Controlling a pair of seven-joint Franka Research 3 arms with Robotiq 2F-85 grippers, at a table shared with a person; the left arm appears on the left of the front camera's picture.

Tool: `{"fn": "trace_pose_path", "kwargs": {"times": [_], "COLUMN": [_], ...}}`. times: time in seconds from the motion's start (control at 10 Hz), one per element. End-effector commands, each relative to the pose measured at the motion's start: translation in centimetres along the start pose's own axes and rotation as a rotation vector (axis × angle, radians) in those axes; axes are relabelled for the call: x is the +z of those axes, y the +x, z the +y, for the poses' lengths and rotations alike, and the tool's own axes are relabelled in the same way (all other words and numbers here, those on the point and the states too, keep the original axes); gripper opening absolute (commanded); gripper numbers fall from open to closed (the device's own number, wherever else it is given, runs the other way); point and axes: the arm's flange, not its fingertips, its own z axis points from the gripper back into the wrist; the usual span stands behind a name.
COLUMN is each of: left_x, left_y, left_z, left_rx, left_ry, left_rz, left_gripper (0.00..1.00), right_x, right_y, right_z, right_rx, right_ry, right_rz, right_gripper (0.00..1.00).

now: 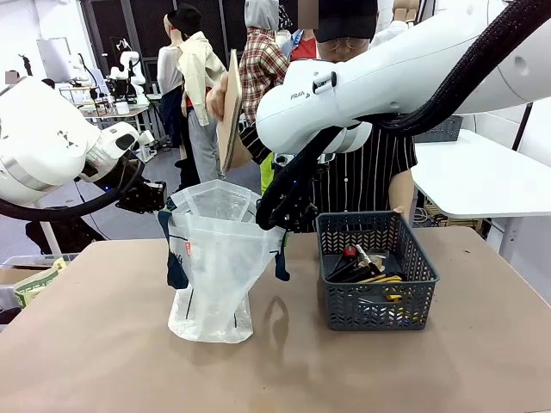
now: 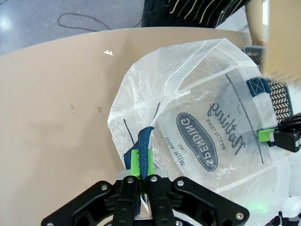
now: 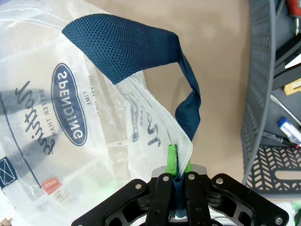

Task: Transfer purchased items from the store into the shopping bag.
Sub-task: Move the Reusable shopping bag to the right side of the table.

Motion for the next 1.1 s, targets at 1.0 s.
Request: {"fn": "trace_pose_path", "kwargs": {"times": [1.0], "left_x": [0.25], "left_y": [-0.43], "left_z": [0.16], "left_rx": [0.002], "left_ry": [0.008], "left_rz": [-0.014], "left_gripper": [0.00], "right_x": [0.15], "right_y": [-0.07], "right_z": [-0.14], "right_rx": [-0.005], "right_ry": [0.003], "right_rz": [0.000], "right_gripper": [0.00]}}
